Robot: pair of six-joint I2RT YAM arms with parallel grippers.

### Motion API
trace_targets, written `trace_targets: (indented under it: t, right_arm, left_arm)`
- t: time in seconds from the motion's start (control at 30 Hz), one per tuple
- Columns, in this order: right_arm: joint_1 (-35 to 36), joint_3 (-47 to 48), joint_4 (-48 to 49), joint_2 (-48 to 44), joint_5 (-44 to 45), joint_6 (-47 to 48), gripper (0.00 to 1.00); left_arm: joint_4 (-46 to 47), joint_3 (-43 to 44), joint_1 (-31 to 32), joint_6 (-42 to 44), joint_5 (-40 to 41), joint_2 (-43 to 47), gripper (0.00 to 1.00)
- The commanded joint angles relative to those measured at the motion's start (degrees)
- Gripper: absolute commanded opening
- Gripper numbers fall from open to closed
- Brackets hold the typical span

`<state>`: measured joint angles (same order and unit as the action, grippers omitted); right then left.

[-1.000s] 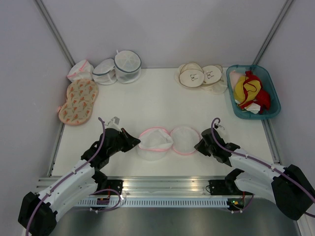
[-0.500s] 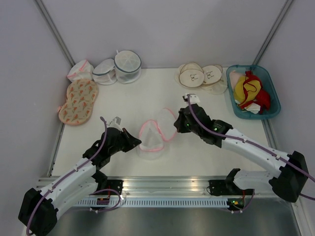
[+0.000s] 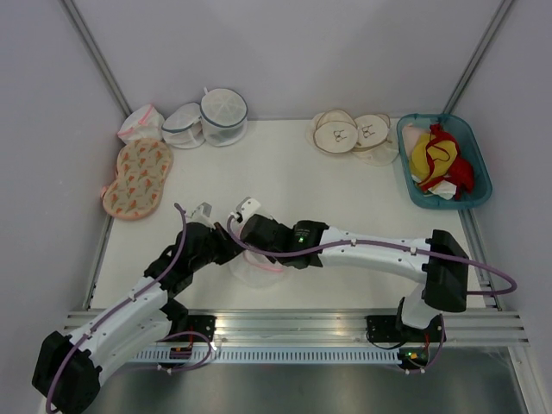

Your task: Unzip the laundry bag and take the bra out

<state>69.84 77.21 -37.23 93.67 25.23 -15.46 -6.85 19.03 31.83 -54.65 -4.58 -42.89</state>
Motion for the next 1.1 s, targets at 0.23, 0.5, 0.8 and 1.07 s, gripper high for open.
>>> trace_targets:
  t: [0.23, 0.5, 0.8, 1.07]
  right_arm:
    - [5.04, 4.88, -5.92, 2.75, 9.04, 5.62, 0.00]
    - [5.83, 3.92, -4.78, 2.48, 7.82, 5.71, 0.00]
    - [10.92, 1.37, -2.41, 0.73, -9.65, 10.18, 0.26]
    - [11.10, -4.70, 1.02, -12.88, -26.24, 9.76, 0.76]
  left_arm:
    - [-1.05, 2.25, -0.19, -5.98, 7.01, 6.76, 0.64]
    - [-2.29, -0.39, -0.19, -11.88, 10.38, 14.24, 0.98]
    - [-4.39, -1.01, -0.19, -13.82, 8.27, 13.62, 0.99]
    - [-8.09, 0.75, -0.19, -11.88, 11.43, 16.88, 0.99]
